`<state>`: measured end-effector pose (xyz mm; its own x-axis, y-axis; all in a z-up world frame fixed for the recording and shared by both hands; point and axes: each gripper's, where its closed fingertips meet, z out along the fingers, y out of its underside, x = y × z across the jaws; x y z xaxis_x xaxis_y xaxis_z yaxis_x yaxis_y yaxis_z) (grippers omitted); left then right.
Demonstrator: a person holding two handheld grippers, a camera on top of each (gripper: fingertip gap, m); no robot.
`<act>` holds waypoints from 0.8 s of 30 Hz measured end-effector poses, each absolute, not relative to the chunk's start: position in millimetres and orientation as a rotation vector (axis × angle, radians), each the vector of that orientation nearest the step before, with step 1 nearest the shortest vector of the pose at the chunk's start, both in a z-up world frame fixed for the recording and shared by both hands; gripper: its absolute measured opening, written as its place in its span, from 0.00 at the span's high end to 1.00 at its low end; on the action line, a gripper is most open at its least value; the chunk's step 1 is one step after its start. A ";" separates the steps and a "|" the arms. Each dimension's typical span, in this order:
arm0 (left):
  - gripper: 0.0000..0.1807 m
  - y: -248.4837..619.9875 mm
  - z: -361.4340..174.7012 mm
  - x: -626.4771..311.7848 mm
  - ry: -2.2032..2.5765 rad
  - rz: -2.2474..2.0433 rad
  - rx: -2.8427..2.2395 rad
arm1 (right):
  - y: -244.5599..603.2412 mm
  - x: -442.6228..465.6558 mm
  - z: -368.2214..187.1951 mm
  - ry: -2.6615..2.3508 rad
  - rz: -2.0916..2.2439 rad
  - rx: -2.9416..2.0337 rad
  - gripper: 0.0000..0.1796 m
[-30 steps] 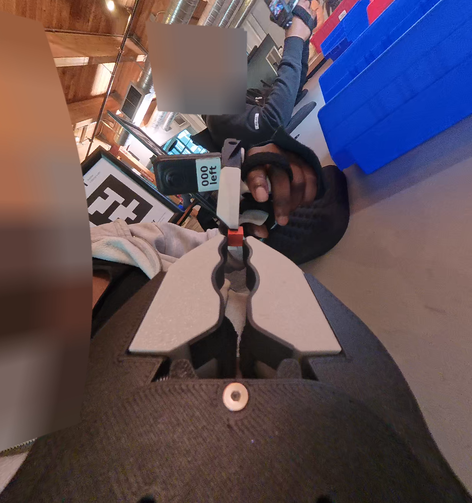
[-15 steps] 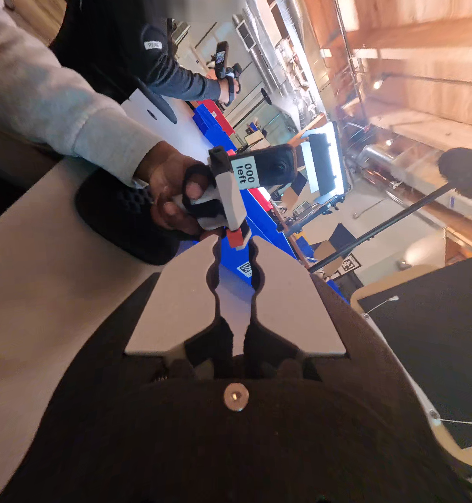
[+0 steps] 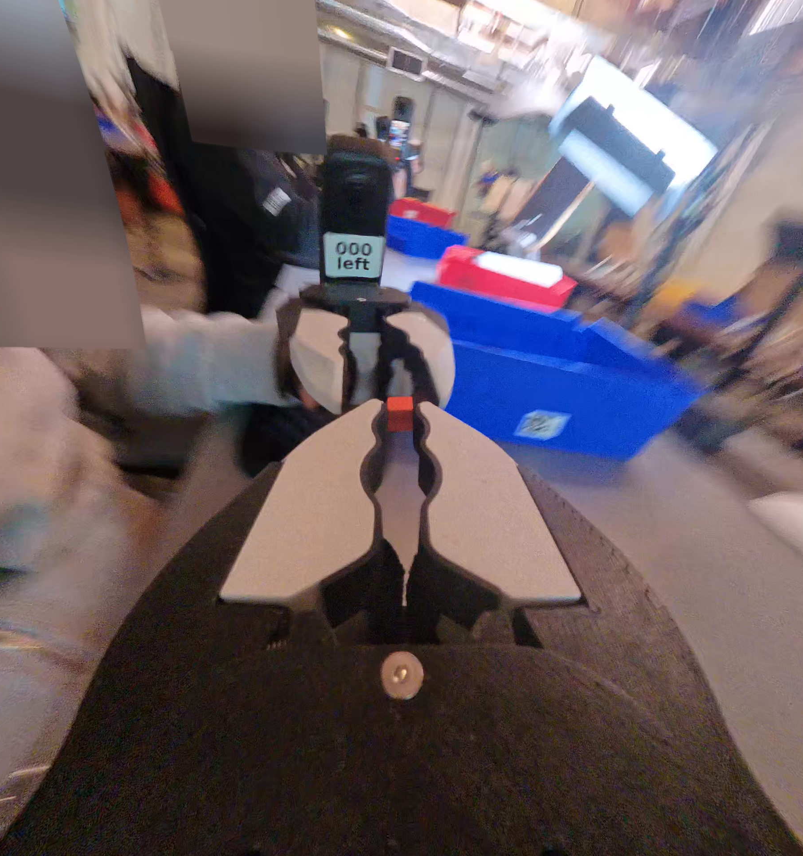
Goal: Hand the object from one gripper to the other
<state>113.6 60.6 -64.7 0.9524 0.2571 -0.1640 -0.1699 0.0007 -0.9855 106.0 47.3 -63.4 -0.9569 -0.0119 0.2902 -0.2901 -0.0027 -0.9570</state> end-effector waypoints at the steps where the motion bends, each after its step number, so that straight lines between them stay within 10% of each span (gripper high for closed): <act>1: 0.79 59.3 -61.7 112.1 -0.001 0.493 -1.527 | 47.2 105.7 -64.4 -2.228 2.202 0.196 0.94; 8: 0.82 70.1 -81.8 113.0 0.251 0.856 -1.660 | 49.4 112.9 -73.0 -2.978 2.762 -0.619 0.95; 24: 0.95 54.8 -62.6 104.5 -0.180 0.274 -1.522 | 46.9 103.3 -64.8 -2.522 2.584 -0.162 0.81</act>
